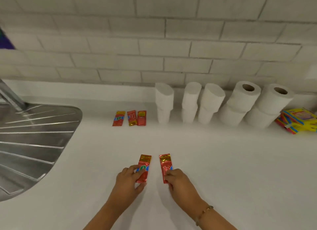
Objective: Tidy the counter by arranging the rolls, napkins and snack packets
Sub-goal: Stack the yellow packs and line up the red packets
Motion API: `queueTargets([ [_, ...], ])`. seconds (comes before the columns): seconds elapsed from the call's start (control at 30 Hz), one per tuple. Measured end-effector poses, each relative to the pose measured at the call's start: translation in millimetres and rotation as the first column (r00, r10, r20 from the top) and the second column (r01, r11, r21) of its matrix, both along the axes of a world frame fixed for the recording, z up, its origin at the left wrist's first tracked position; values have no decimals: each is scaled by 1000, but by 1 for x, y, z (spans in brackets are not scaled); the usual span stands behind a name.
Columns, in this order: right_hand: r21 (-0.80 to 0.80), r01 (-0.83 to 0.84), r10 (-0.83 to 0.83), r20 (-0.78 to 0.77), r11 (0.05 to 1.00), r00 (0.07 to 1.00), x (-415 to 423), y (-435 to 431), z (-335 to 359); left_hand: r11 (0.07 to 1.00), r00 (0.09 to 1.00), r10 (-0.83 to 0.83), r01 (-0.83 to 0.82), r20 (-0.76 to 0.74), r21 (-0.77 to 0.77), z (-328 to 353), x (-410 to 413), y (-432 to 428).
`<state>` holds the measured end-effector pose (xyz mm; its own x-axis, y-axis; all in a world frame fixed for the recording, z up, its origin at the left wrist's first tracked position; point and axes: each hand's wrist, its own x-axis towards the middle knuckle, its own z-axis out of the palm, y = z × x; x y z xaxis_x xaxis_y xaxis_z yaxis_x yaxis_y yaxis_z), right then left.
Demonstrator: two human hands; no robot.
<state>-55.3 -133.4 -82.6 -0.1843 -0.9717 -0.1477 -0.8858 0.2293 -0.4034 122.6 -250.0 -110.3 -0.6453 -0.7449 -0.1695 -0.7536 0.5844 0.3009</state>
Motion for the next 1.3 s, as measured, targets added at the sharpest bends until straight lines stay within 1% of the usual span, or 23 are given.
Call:
queueTargets([
  [0.1,-25,-37,37,32,999,999,44,-43,-1,997,997,82,-82,-7,-1,1,49,-34],
  [0.23,-23,-85,85,29,996,996,86,-102,1,986,986,167,-167,-16,2,5,97,-78],
  [0.47,56,-177,177,7,983,984,123,-192,11,960,960,281,-281,-12,13,12,119,-152],
  [0.63,127,-182,182,13,975,983,127,-253,19,939,939,344,-343,3,-16,14,112,-204],
  [0.73,142,-164,158,52,976,986,122,-285,22,935,935,354,-354,-1,-27,18,101,-232],
  [0.9,115,-128,106,181,985,978,110,-324,26,940,941,338,-338,6,-37,27,83,-268],
  [1.13,114,-104,82,187,988,979,99,-353,32,953,955,297,-296,-3,-59,36,63,-296],
  [1.2,84,-109,91,192,990,977,98,-353,36,958,960,281,-282,-17,-53,38,61,-301],
  [1.3,-35,-118,123,174,992,977,89,-341,47,964,965,254,-258,-66,-67,46,60,-303],
])
